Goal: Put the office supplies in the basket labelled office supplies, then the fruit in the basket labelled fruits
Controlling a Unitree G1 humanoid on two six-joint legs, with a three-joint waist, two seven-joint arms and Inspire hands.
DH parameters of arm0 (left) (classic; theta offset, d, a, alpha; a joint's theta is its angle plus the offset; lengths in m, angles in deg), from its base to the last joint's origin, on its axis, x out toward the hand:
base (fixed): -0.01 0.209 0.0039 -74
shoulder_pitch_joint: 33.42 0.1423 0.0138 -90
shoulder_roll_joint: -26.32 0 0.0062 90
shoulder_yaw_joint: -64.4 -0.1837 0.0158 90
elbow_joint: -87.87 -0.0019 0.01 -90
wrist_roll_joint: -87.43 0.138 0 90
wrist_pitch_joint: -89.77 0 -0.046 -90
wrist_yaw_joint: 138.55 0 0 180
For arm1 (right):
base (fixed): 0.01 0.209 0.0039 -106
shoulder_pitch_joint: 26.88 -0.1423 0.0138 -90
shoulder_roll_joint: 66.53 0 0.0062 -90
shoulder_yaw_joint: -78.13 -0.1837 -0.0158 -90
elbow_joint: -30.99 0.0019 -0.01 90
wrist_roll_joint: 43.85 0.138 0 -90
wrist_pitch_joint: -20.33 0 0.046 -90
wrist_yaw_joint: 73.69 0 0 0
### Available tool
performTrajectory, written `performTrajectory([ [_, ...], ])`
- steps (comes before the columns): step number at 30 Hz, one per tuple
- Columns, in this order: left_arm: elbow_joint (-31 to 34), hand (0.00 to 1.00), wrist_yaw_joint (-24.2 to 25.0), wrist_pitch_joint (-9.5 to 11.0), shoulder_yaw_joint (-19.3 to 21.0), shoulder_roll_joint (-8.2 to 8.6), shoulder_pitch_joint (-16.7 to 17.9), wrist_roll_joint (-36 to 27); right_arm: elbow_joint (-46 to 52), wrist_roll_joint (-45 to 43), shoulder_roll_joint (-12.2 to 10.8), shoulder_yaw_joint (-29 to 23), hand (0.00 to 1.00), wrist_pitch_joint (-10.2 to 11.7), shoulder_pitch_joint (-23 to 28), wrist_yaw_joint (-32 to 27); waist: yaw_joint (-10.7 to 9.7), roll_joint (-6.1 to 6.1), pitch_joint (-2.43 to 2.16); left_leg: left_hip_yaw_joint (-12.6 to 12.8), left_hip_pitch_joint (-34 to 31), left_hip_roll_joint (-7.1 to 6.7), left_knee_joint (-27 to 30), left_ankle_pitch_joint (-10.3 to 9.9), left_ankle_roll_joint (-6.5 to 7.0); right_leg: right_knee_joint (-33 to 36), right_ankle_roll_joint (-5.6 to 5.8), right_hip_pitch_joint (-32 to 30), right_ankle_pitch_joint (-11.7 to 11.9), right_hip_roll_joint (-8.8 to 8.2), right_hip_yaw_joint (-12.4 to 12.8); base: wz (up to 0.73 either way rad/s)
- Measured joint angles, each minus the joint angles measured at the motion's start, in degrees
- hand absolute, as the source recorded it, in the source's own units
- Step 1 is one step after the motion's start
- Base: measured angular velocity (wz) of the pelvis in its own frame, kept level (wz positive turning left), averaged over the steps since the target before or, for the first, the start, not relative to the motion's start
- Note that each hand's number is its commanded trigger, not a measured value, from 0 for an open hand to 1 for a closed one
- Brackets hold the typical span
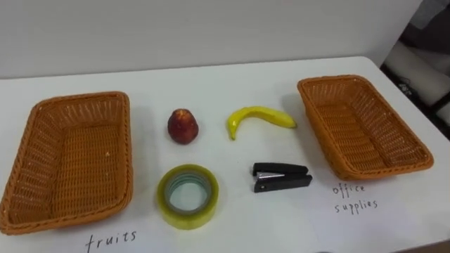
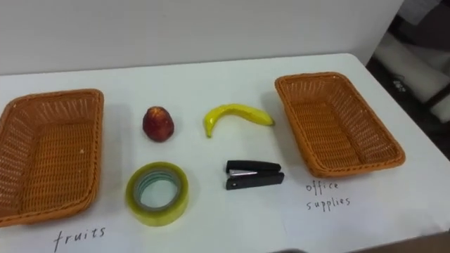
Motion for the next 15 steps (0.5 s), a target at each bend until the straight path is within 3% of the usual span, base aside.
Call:
performTrajectory([
  [9,0.9,0.0,0.3,0.0,-1.0,-0.1,0.0,0.2,15.6,-19.8,1.2,3.9,0.0,0.3,-1.3,-3.6,1.5,-0.53,0.2,0.0,-0.6,0.03,-0.1,0.0,0.0,0.0,0.04,-0.7,0.0,0.05,-0.1,0.0],
  [15,-1.4,0.0,1.4,2.0,-3.1,-0.25,-0.2,0.4,21.0,-26.7,1.2,6.8,0.0,1.2,-1.8,-2.8,2.5,-0.54,0.3,0.0,-0.7,0.04,-0.1,0.0,0.0,0.0,0.07,-0.9,0.1,-0.08,-0.7,0.02],
])
